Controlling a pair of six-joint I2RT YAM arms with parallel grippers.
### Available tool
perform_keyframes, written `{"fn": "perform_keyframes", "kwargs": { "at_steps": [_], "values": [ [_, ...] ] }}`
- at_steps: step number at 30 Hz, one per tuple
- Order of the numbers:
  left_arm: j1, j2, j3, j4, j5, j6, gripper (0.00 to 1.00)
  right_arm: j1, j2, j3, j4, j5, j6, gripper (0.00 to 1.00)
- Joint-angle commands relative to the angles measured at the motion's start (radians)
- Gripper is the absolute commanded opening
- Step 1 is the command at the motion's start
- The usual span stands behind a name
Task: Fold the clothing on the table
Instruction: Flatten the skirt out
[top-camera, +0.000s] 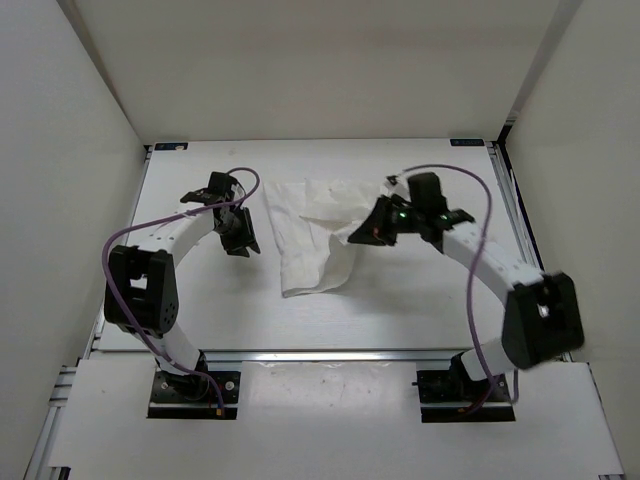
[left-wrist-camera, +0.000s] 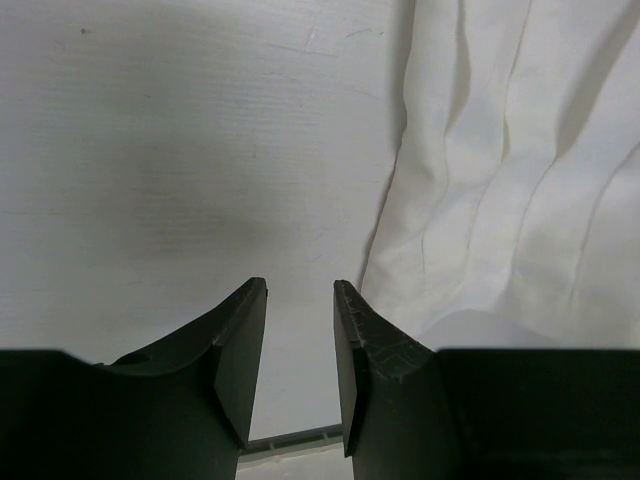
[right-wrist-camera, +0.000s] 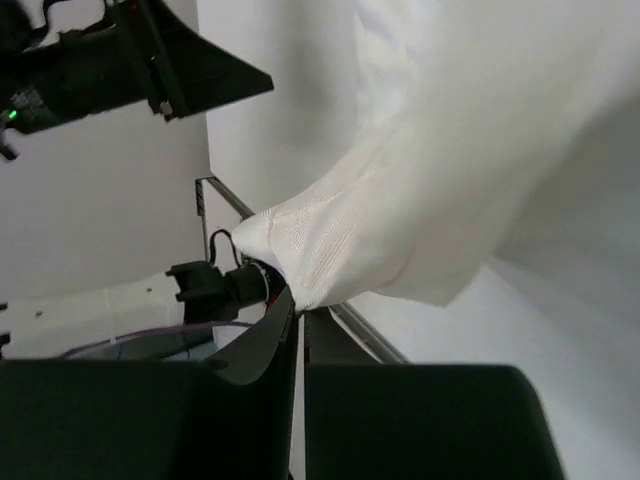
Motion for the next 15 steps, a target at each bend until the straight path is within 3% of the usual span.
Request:
{"fn": "perform_keyframes", "kwargs": {
  "at_steps": [1,8,12,15],
  "values": [
    [-0.002,-0.054,-0.019,0.019,0.014,-0.004,0.44,-0.105,-0.230,-0.266,0.019,-0.131,0.051,0.00],
    [-0.017,-0.058,-0.038,0.017,0.037,0.001,0.44,-0.311,-0.443,-0.636,-0.461,-0.066,-0.104,0.00],
    [-0.054,-0.052,-0.077,0.037,0.117,0.004,0.55,-0.306,-0.476,-0.648,-0.590,0.060,-0.124,0.00],
    [-0.077,-0.066,-0.152,0.097,0.252,-0.020,0.61,-0.294,-0.471,-0.646,-0.612,0.099,-0.112,0.00]
  ]
}}
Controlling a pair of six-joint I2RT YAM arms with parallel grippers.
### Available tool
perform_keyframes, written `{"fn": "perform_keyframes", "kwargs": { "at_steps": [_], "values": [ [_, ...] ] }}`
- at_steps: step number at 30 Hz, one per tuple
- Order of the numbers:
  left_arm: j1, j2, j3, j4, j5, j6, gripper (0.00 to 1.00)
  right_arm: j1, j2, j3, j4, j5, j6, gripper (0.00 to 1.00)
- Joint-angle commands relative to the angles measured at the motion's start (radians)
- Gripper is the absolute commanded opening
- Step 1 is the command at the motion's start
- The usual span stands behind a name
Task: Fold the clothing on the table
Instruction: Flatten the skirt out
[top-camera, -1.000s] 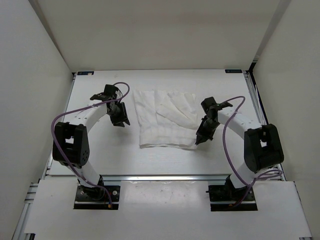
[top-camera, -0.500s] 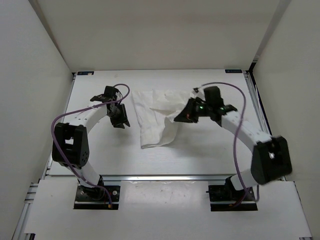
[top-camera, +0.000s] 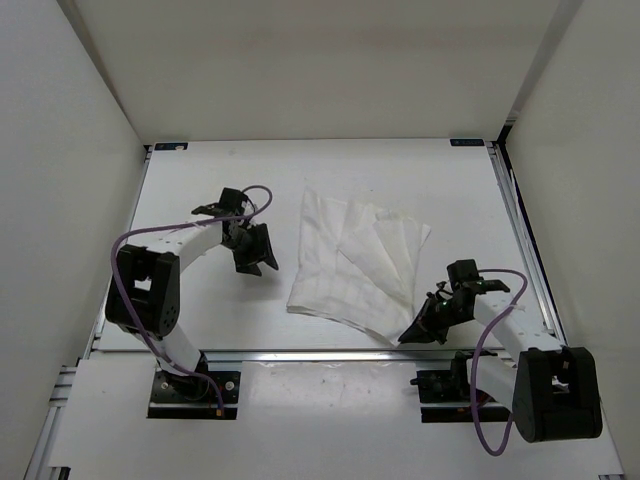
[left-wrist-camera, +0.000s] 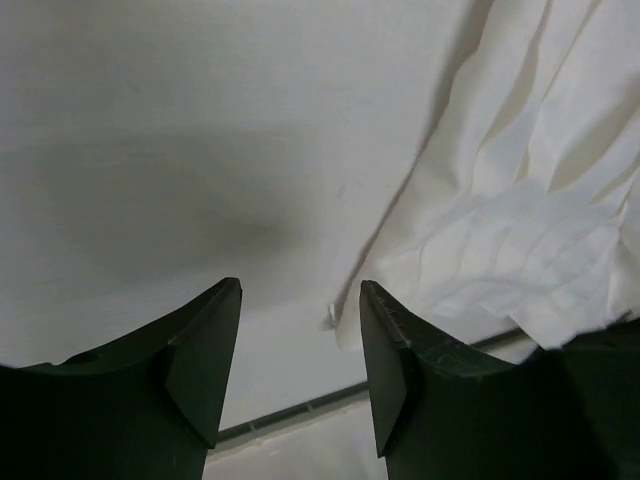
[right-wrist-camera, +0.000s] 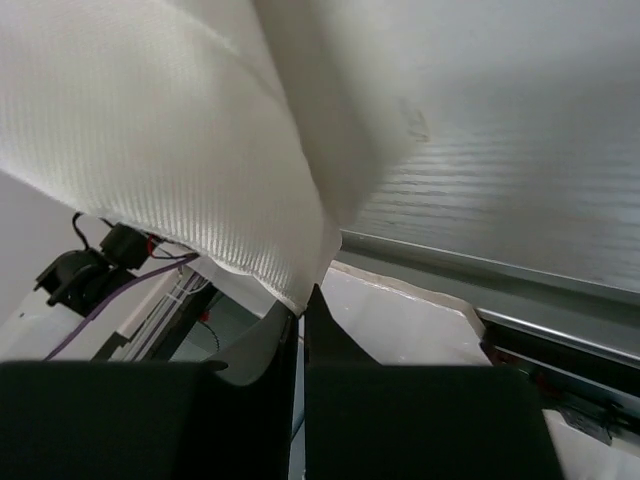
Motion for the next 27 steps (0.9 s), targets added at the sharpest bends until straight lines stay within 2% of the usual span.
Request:
{"fn": "perform_keyframes", "kwargs": {
  "at_steps": [1,6,8,9,20,26,27],
  "values": [
    [-0.032,-0.060,-0.093,0.085,0.209,-0.029,0.62,0.014,-0.016,0.026,-0.082,0.066,-0.008,0.00],
    [-0.087,-0.065,-0.211,0.188,0.287,-0.097,0.59,0.016,-0.026,0.020,-0.065,0.068,0.017,0.00],
    [-0.103,-0.063,-0.239,0.245,0.314,-0.136,0.54,0.020,-0.033,0.023,-0.059,0.063,0.020,0.00],
    [-0.107,-0.063,-0.257,0.262,0.316,-0.146,0.51,0.020,-0.033,0.024,-0.057,0.065,0.021,0.00],
    [-0.175,-0.022,-0.324,0.314,0.248,-0.201,0.47,-0.016,-0.084,0.017,-0.074,0.075,0.034,0.00],
    [-0.256,0.041,-0.354,0.425,0.331,-0.265,0.28,-0.035,-0.095,0.020,-0.056,0.065,0.040,0.00],
    [-0.265,0.050,-0.351,0.432,0.342,-0.265,0.06,-0.033,-0.089,0.020,-0.049,0.062,0.040,0.00]
  ]
}}
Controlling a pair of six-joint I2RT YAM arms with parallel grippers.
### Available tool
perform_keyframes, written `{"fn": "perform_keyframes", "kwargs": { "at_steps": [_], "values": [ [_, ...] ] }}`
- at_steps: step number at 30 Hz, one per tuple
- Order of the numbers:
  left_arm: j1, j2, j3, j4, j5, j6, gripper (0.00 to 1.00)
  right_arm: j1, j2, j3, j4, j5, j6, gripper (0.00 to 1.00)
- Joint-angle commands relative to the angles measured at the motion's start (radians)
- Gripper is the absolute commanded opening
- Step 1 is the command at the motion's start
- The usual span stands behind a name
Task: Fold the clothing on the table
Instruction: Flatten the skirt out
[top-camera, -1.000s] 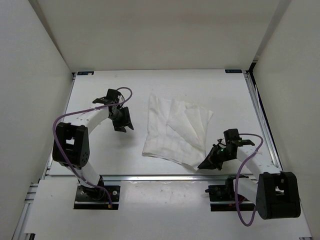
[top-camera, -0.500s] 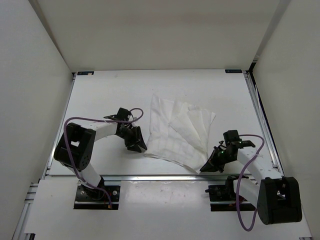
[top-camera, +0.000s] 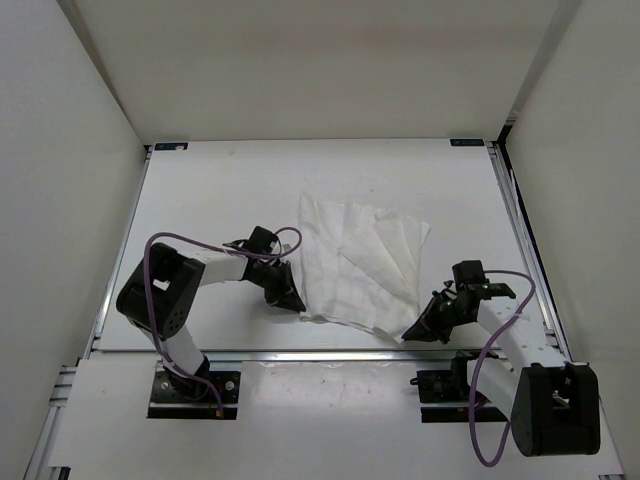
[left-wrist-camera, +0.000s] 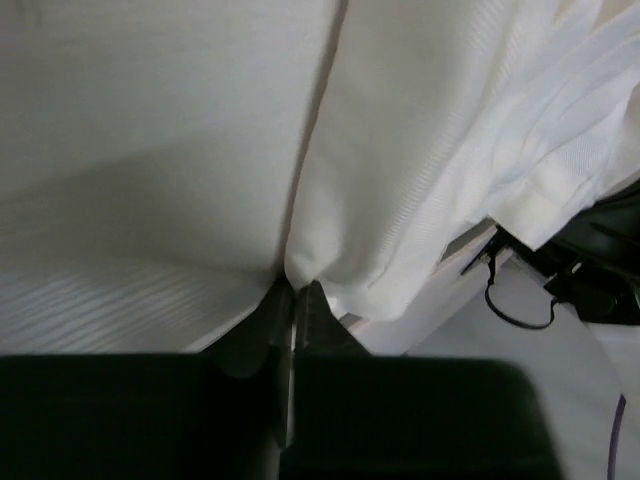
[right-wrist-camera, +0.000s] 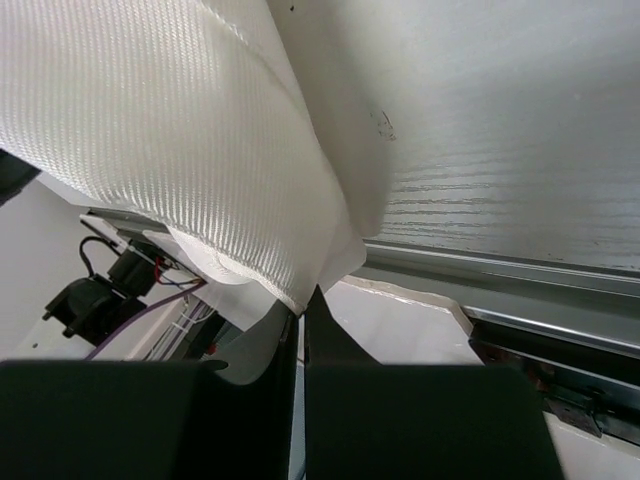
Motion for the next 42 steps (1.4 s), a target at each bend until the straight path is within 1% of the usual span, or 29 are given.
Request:
{"fn": "perform_keyframes", "kwargs": {
  "at_steps": [1,3,4,5,7,9,10,12,14,17,20,22,24,25,26,27,28,29,30,33,35,37,39,41,42],
  "values": [
    [-0.042,0.035,-0.005,0.057,0.024,-0.013,0.00,0.000,-0.011,0.018,0.012,-0.003,0.025,0.00],
    [-0.021,0.029,0.029,0.002,-0.034,0.031,0.00,0.004,-0.002,0.017,0.043,-0.012,0.039,0.00],
    [0.007,0.023,0.056,-0.024,-0.077,0.051,0.00,0.001,0.010,0.015,0.067,-0.019,0.046,0.00],
    [0.031,0.011,0.079,-0.037,-0.080,0.066,0.00,0.000,0.013,0.010,0.104,-0.031,0.053,0.00],
    [0.138,-0.009,0.128,-0.072,-0.134,0.091,0.00,0.009,0.054,0.015,0.167,-0.055,0.066,0.00],
    [0.203,-0.010,0.194,-0.115,-0.155,0.125,0.00,0.017,0.097,0.021,0.227,-0.068,0.063,0.00],
    [0.231,-0.012,0.210,-0.144,-0.193,0.151,0.00,0.021,0.131,0.026,0.230,-0.068,0.057,0.00],
    [0.251,-0.010,0.253,-0.187,-0.238,0.189,0.00,0.026,0.175,0.049,0.211,-0.046,0.016,0.00],
    [0.260,-0.010,0.247,-0.200,-0.258,0.209,0.00,0.012,0.200,0.046,0.183,-0.022,-0.016,0.00],
    [0.254,-0.038,0.192,-0.189,-0.275,0.211,0.00,-0.038,0.194,0.026,0.143,0.009,-0.064,0.00],
    [0.226,-0.041,0.136,-0.180,-0.272,0.212,0.00,-0.061,0.177,-0.014,0.131,0.006,-0.085,0.00],
    [0.219,-0.043,0.099,-0.172,-0.257,0.215,0.00,-0.055,0.177,-0.043,0.123,0.004,-0.084,0.00],
    [0.199,-0.044,0.083,-0.181,-0.238,0.223,0.00,-0.017,0.185,-0.046,0.121,0.012,-0.073,0.00],
    [0.200,-0.044,0.072,-0.192,-0.235,0.234,0.10,0.000,0.192,-0.042,0.114,0.026,-0.056,0.00],
    [0.196,-0.047,0.067,-0.190,-0.226,0.232,0.28,0.014,0.199,-0.037,0.108,0.035,-0.058,0.00],
    [0.202,-0.058,0.059,-0.189,-0.212,0.232,0.37,0.017,0.205,-0.036,0.091,0.038,-0.061,0.00],
    [0.200,-0.067,0.046,-0.180,-0.214,0.232,0.48,0.017,0.209,-0.031,0.092,0.053,-0.058,0.00],
    [0.208,-0.090,0.036,-0.172,-0.208,0.223,0.55,0.014,0.208,-0.022,0.085,0.055,-0.050,0.00],
    [0.218,-0.107,0.032,-0.170,-0.203,0.220,0.59,0.009,0.208,-0.019,0.077,0.063,-0.058,0.00],
    [0.232,-0.135,0.036,-0.170,-0.183,0.228,0.62,-0.011,0.212,-0.002,0.057,0.079,-0.067,0.00],
    [0.240,-0.148,0.046,-0.177,-0.174,0.231,0.62,-0.022,0.211,0.006,0.045,0.090,-0.064,0.00],
    [0.242,-0.145,0.047,-0.177,-0.171,0.232,0.62,-0.022,0.209,0.015,0.029,0.098,-0.064,0.15],
    [0.238,-0.141,0.038,-0.164,-0.159,0.222,0.62,-0.002,0.190,0.027,0.022,0.110,-0.052,0.26],
    [0.229,-0.141,0.012,-0.148,-0.146,0.209,0.62,0.011,0.167,0.038,0.031,0.118,-0.021,0.33],
    [0.231,-0.138,0.006,-0.140,-0.142,0.203,0.61,0.012,0.157,0.030,0.037,0.115,-0.001,0.35]
  ]
}}
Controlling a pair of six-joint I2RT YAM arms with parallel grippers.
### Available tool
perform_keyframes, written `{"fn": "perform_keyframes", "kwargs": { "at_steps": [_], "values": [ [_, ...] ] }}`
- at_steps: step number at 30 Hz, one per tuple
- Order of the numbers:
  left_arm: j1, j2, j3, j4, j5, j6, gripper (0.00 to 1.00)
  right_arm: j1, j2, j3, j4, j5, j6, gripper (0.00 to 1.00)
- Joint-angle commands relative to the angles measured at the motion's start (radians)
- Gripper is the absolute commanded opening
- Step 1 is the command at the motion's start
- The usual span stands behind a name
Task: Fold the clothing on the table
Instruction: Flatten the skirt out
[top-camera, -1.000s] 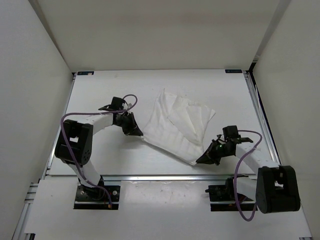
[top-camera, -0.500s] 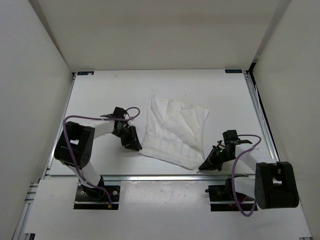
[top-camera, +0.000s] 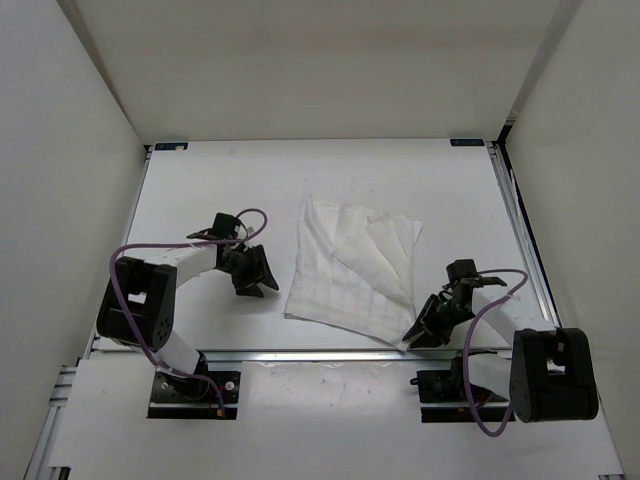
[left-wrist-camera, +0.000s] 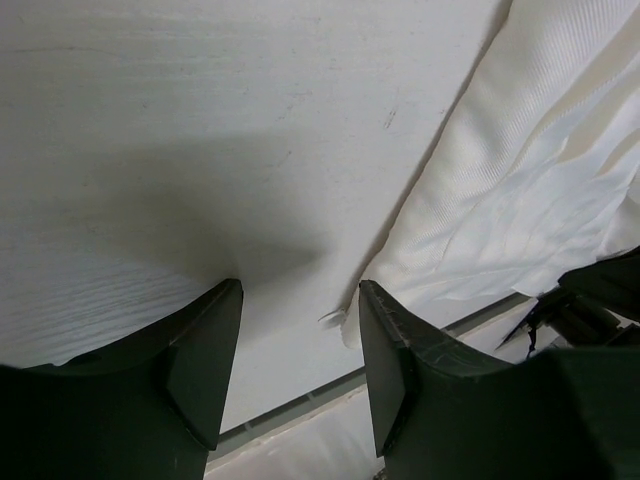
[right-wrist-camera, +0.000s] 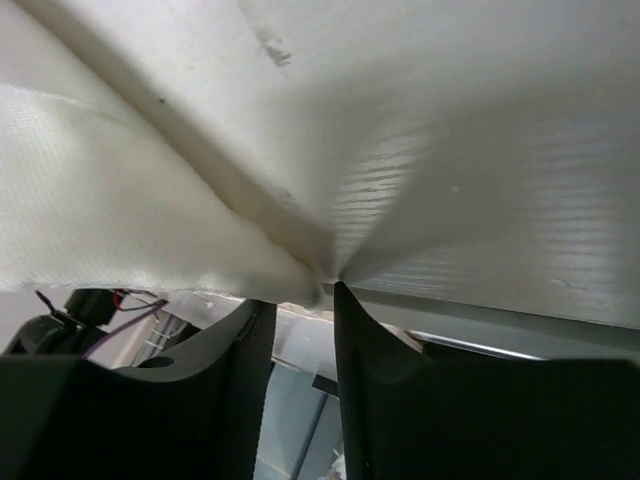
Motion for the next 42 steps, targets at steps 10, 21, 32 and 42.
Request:
{"fn": "perform_keyframes", "kwargs": {
  "at_steps": [10,21,32,42],
  "values": [
    [-0.118,0.003,-0.060,0.133,0.067,-0.075,0.62,0.030,-0.101,-0.069,0.090,-0.007,0.124,0.38],
    [-0.212,0.055,-0.086,0.189,0.064,-0.119,0.33,0.051,-0.080,-0.072,0.152,0.030,0.161,0.28],
    [-0.073,0.020,0.356,0.079,0.099,-0.045,0.00,0.027,0.091,0.432,0.123,0.076,0.005,0.00],
    [0.075,0.035,0.828,0.104,0.312,-0.090,0.00,-0.013,0.194,0.967,0.167,0.148,-0.101,0.00]
  ]
}}
